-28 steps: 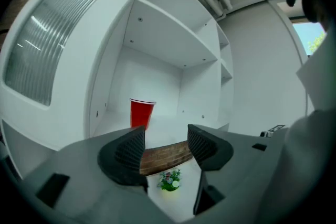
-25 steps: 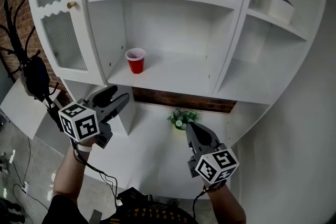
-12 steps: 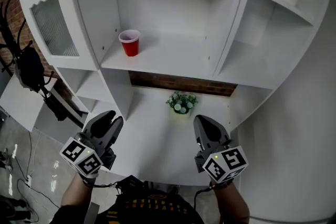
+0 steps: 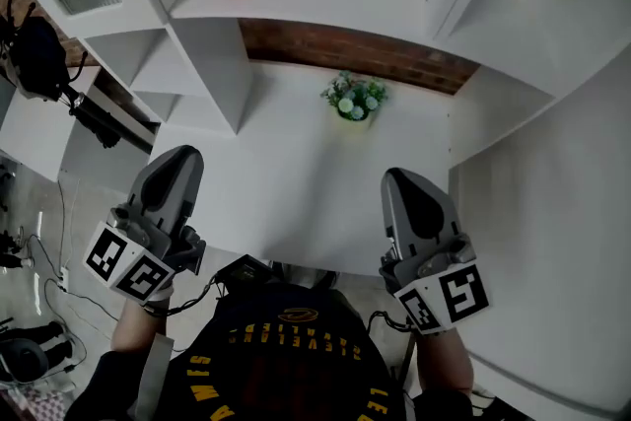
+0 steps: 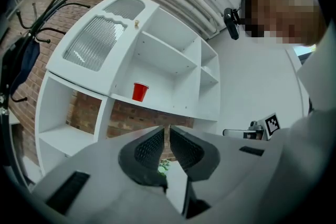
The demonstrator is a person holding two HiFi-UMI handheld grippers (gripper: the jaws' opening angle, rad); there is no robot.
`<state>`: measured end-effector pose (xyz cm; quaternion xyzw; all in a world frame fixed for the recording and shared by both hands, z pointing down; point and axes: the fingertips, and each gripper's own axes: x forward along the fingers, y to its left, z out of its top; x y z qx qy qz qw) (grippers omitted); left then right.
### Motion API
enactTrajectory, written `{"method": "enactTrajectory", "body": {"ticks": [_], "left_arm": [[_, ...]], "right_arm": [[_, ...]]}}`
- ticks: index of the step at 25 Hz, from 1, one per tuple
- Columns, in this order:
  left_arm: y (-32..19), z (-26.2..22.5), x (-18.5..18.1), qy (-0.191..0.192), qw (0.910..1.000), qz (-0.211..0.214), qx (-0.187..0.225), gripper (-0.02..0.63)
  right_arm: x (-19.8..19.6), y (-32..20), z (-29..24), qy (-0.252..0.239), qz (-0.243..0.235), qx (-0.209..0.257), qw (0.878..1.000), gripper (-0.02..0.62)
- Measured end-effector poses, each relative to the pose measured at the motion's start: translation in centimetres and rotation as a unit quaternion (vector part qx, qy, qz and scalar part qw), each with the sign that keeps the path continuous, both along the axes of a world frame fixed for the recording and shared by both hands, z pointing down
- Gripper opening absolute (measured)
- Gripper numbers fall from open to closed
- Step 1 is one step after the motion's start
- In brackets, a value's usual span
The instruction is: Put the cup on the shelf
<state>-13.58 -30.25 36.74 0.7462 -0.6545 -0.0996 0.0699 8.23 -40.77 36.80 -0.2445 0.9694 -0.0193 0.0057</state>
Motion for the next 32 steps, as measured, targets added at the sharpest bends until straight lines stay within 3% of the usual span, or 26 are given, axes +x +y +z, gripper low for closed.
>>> {"method": "enactTrajectory", "body": {"ticks": [7, 12, 21, 32], "left_arm": [[1.1, 2.0, 1.2, 0.013, 0.9998, -0.005, -0.014, 0.031], [1.5, 3.2, 2.1, 0.015, 0.9997, 0.01, -0.019, 0.031], [1.2, 2.7, 3.1, -0.014, 0.9997, 0.02, -0.009, 0.031], [1.1, 3.0, 3.1, -0.006, 0.9996, 0.028, -0.005, 0.031]], "right_arm": [[2.8, 1.4, 2.6, -0.039, 0.042, -0.024, 0.998, -0.003], [2.6, 2.9, 5.2, -0.049, 0.033, -0.065, 0.996, -0.003], [2.3, 3.3, 4.5, -0.034, 0.038, -0.042, 0.998, -0.003], [1.1, 3.7, 4.6, -0.028, 0.028, -0.031, 0.999, -0.003]]}}
